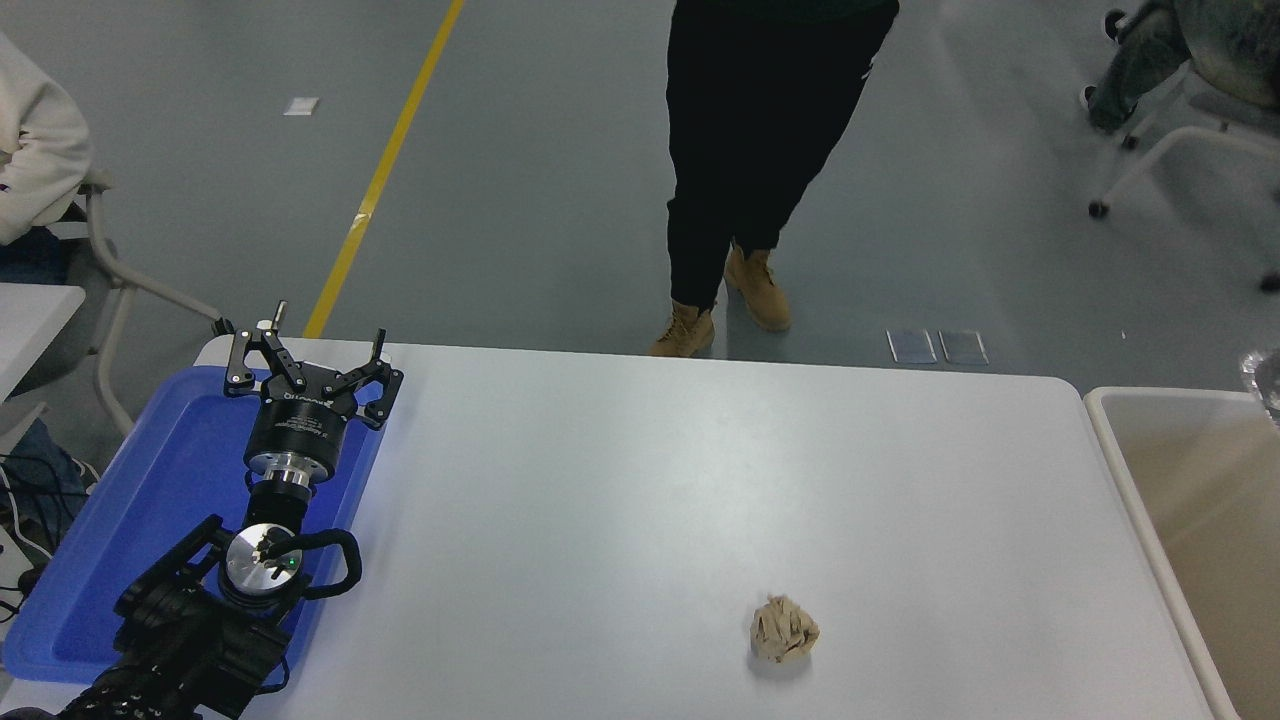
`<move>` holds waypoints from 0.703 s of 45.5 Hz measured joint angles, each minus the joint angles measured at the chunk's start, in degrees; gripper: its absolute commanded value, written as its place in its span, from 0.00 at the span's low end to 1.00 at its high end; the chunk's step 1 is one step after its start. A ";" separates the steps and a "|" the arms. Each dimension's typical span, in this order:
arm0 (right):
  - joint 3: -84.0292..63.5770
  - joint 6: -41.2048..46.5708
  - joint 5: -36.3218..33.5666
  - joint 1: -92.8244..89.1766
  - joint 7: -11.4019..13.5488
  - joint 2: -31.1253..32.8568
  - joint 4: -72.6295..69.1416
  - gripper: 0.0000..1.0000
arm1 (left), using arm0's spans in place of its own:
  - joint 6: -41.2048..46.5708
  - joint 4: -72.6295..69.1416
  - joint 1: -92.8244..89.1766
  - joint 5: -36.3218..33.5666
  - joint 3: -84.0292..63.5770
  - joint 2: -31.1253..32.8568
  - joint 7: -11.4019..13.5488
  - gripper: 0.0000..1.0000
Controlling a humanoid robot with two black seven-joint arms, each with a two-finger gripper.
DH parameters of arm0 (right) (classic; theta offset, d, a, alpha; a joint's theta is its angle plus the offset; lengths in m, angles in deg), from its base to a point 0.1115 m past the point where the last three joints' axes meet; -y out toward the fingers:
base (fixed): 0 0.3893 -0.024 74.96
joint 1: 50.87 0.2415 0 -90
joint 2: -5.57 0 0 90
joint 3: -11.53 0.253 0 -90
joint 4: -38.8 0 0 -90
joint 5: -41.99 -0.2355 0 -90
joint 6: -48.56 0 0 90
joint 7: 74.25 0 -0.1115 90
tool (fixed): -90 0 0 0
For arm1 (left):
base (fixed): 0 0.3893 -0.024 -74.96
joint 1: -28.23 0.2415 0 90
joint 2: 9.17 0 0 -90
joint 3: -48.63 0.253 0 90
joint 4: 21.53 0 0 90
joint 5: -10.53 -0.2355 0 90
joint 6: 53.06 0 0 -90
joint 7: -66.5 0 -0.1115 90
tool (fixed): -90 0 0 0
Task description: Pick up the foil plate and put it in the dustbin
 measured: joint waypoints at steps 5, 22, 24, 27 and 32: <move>1.29 -2.32 -3.03 -7.06 -0.29 -2.64 6.20 0.00 | 0.00 0.00 -0.01 0.00 0.00 0.01 0.00 1.00; 2.63 -9.77 -12.11 -27.35 -0.01 -11.46 21.23 0.00 | 0.00 -0.01 -0.02 0.01 0.00 0.00 0.00 1.00; 2.78 -10.56 -12.74 -28.78 0.27 -12.10 21.95 0.00 | 0.00 -0.01 -0.01 0.01 0.00 0.01 0.00 1.00; 2.98 -11.56 -13.90 -30.58 0.59 -12.98 22.59 0.00 | 0.00 -0.01 -0.01 0.01 0.00 0.01 0.00 1.00; 3.14 -12.93 -15.77 -32.69 1.00 -14.21 23.54 0.00 | 0.00 -0.01 -0.02 0.01 0.00 0.01 0.00 1.00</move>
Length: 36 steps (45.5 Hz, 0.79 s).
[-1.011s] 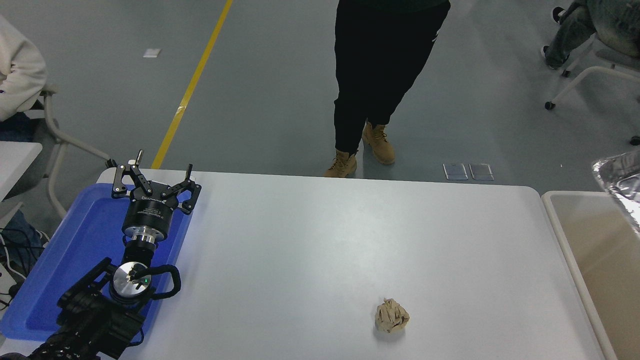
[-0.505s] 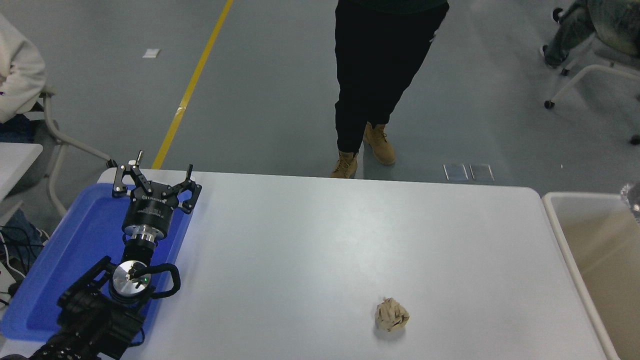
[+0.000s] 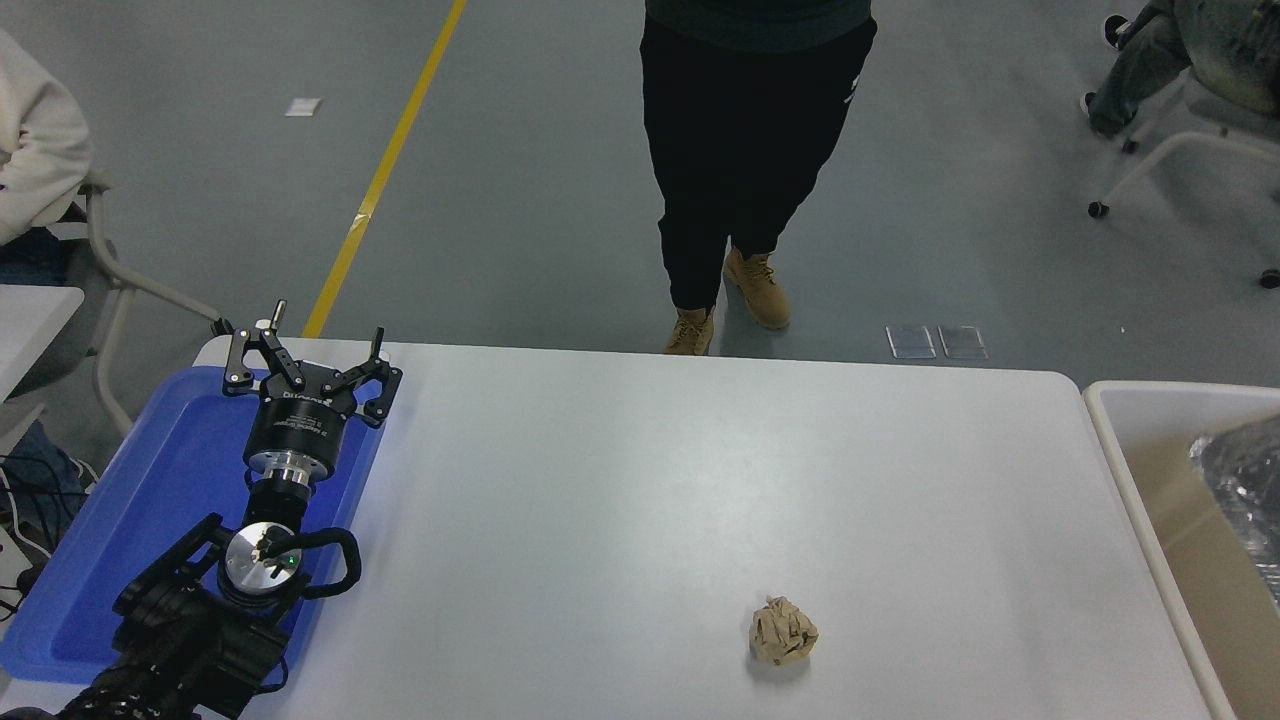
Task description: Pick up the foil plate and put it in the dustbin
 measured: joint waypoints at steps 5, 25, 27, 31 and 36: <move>0.10 -1.06 -1.30 -1.45 0.27 -0.91 0.80 0.00 | 0.00 0.00 0.00 0.00 0.00 0.00 0.00 1.00; 0.20 -3.56 -2.95 -2.89 0.49 -2.83 1.85 1.00 | 0.00 0.00 0.00 0.00 0.00 0.00 0.01 1.00; 0.21 -3.64 -2.99 -2.90 0.49 -2.99 1.85 1.00 | 0.00 0.00 0.00 0.00 0.00 0.00 0.01 1.00; 0.22 -3.74 -3.15 -2.89 0.49 -3.34 1.93 1.00 | 0.00 0.00 0.00 0.00 0.00 0.00 0.01 1.00; 0.23 -3.69 -4.14 -2.41 0.36 -3.91 2.01 1.00 | 0.00 0.00 0.00 -0.01 0.00 0.00 0.01 1.00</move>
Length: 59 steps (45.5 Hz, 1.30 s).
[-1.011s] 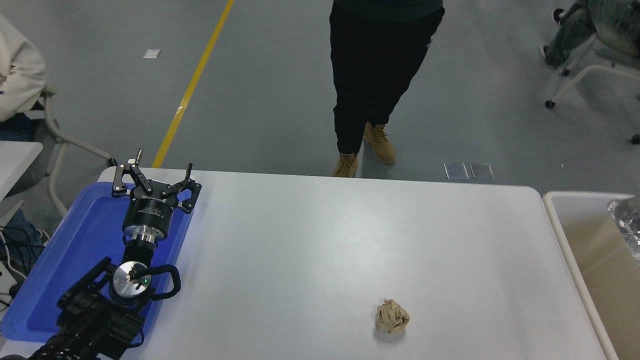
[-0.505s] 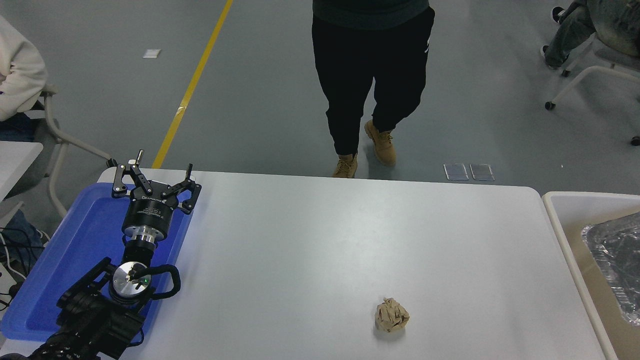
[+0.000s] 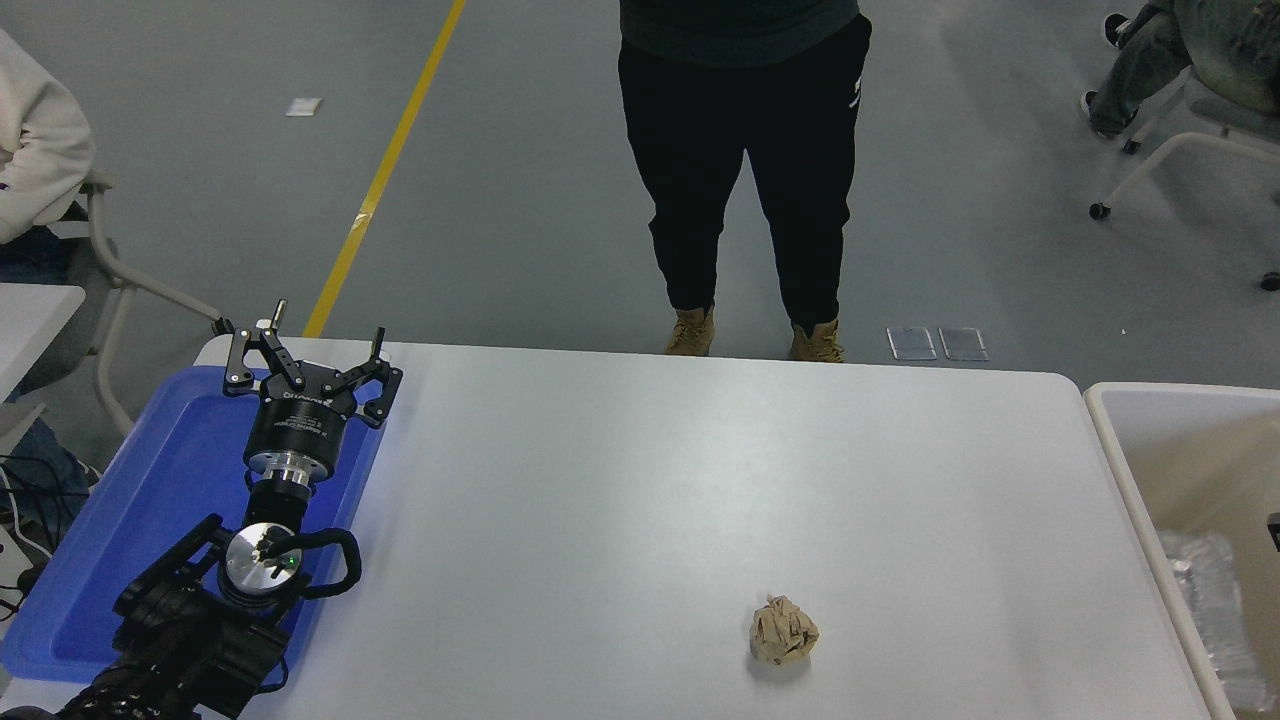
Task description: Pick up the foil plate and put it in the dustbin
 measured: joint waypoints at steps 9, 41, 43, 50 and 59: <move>-0.72 1.23 -5.11 1.16 -0.21 -1.32 0.72 1.00 | 0.00 0.00 0.00 0.00 0.00 0.00 0.00 1.00; -1.22 12.81 -9.14 23.63 -0.12 -3.64 -13.55 1.00 | 0.00 0.00 0.00 -0.05 0.00 0.00 -0.09 1.00; -1.25 13.11 -9.08 26.06 0.26 -3.02 -17.24 1.00 | -0.01 0.00 0.00 -0.07 0.00 0.00 -0.09 1.00; -1.24 13.72 -9.02 34.19 2.59 -0.85 -30.27 1.00 | -0.05 0.00 0.00 -0.07 0.00 0.00 -0.09 1.00; -1.03 13.67 -9.05 44.67 5.21 0.74 -47.36 1.00 | -0.07 0.00 0.00 -0.07 0.00 0.00 -0.09 1.00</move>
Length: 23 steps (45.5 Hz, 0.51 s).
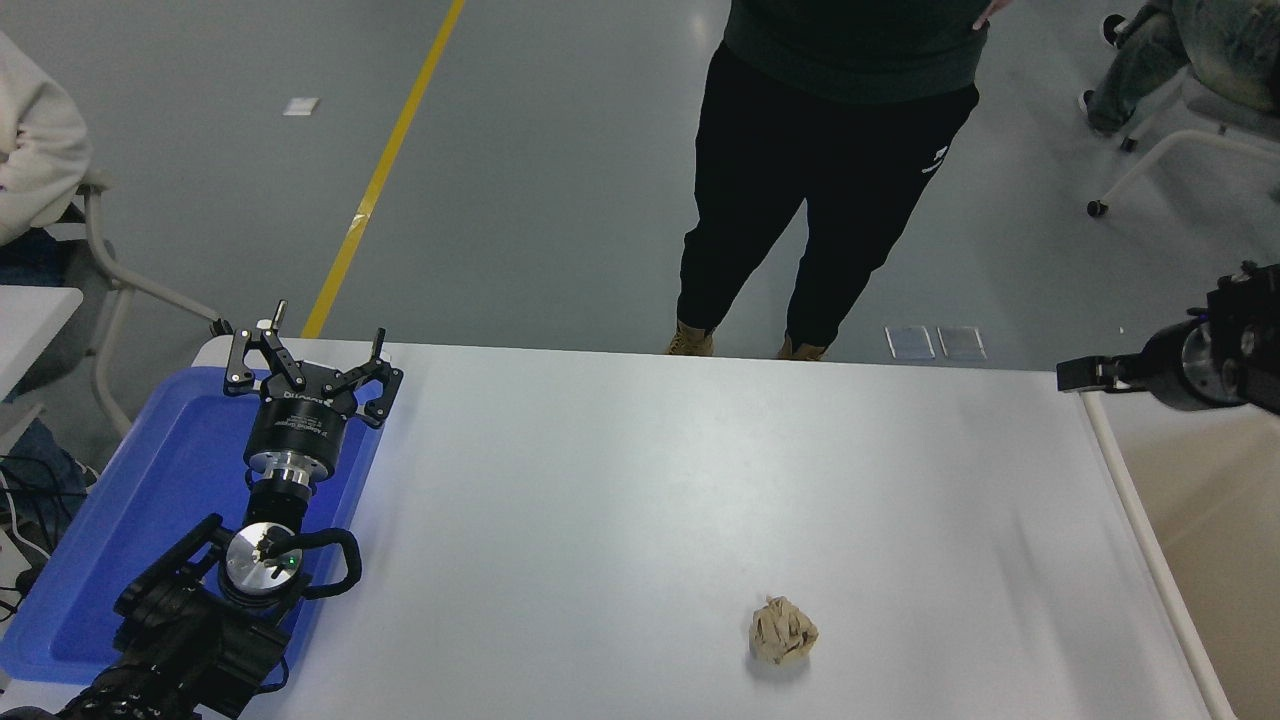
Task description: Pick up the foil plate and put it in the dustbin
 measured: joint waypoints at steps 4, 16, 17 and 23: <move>0.07 -0.07 -0.15 4.05 0.95 0.15 -6.86 1.00 | 0.00 0.00 0.00 -0.01 0.00 0.00 -0.01 1.00; -0.34 0.02 -1.76 14.27 2.87 -0.27 -20.45 1.00 | 0.00 0.00 0.00 -0.01 0.00 0.00 -0.01 1.00; -0.38 0.05 -1.93 14.91 2.95 -0.30 -21.16 1.00 | 0.00 0.00 0.00 -0.02 0.00 0.00 -0.01 1.00; -0.53 0.42 -3.38 19.06 3.27 -1.20 -25.22 1.00 | 0.00 0.00 0.00 -0.02 0.00 0.00 -0.01 1.00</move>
